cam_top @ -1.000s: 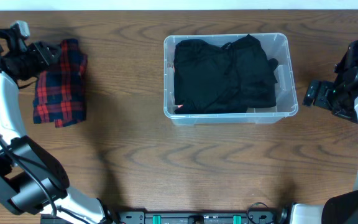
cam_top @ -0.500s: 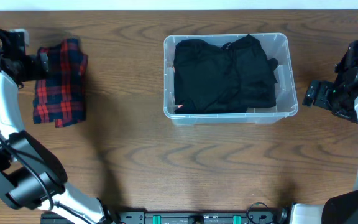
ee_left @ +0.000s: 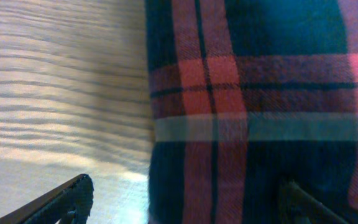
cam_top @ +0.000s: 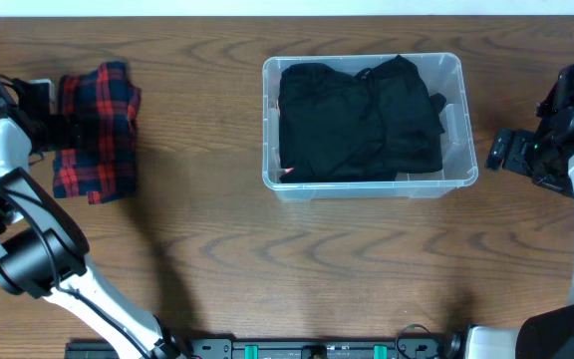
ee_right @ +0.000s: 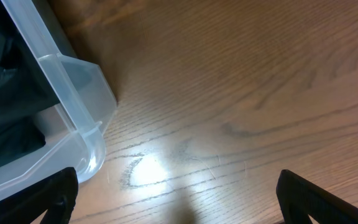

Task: Pack container
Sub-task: 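Grasp the red plaid shirt's edge with the left gripper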

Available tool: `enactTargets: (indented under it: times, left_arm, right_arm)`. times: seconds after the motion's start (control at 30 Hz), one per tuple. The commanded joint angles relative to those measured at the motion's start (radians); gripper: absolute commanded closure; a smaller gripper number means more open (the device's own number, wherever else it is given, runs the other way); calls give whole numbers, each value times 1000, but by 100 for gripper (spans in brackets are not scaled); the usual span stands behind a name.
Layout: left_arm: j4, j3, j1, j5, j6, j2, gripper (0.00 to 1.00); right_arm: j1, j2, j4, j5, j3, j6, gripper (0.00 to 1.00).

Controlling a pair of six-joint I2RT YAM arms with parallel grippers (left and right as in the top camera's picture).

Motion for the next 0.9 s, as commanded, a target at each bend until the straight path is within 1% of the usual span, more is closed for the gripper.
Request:
enactTargets:
  times: [0.0,0.13,0.17,0.23,0.33,0.57,0.8,0.87]
  left_arm:
    - [1,-5,1,21,12,65,6]
    - [-5,-5,1,53,8,118,7]
    - [-12,-5,1,61,8,127,9]
    - [-26,-5,1,71,8,138,20]
    - [-56,-5,0,74,8,143,29]
    - [-119,-8,1,73,7,143,33]
    - [-122,-19,7,73,-125,143,34]
    - [-122,-19,8,73,-152,143,37]
  right_arm:
    - [3,-10,0,13,9,11,1]
    - [3,-10,0,13,9,10,1]
    - [3,-10,0,13,9,10,1]
    - [3,-10,0,13,9,11,1]
    - [3,-10,0,13,9,10,1]
    - [3,-10,0,13,9,10,1]
    - [3,-10,0,13,9,10,1]
    - [3,-10,0,13,9,10,1]
